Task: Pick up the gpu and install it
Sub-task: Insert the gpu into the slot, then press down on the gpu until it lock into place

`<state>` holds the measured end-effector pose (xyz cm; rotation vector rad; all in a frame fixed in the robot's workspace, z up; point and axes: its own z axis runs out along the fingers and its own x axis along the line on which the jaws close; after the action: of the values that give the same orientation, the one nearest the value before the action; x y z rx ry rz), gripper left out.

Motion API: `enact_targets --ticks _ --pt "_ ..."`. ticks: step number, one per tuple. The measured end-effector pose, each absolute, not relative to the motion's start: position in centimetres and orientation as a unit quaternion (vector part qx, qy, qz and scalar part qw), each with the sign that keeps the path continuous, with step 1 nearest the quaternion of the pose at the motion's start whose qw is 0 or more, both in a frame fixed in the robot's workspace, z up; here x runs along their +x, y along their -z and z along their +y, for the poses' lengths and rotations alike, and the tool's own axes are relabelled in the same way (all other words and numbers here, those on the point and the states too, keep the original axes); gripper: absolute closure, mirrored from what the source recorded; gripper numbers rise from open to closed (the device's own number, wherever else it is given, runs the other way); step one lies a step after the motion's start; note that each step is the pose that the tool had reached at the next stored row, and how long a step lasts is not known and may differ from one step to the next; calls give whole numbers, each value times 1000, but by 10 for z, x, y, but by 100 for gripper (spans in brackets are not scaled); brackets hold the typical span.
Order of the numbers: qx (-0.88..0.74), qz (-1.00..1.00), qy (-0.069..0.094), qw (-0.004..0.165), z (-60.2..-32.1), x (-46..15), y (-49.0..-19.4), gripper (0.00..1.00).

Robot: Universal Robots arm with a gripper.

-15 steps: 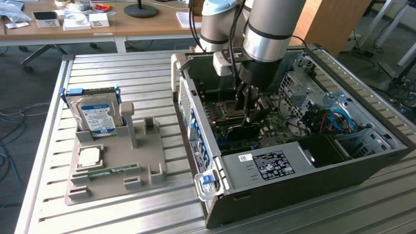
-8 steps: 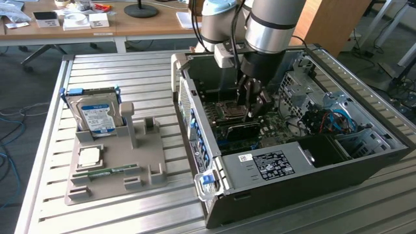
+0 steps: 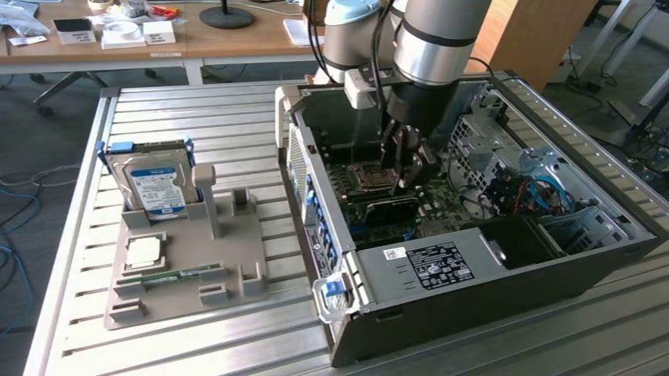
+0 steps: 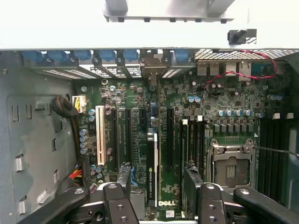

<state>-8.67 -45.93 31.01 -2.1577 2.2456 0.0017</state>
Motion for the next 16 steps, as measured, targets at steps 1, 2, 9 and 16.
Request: enact_targets --ticks 1,2,9,16 --pt "-693 721 -1 14 -459 -87 -310 42" --pt "-693 721 -1 14 -459 -87 -310 42" --pt "-693 721 -1 14 -459 -87 -310 42" --pt "-693 721 -1 14 -459 -87 -310 44"
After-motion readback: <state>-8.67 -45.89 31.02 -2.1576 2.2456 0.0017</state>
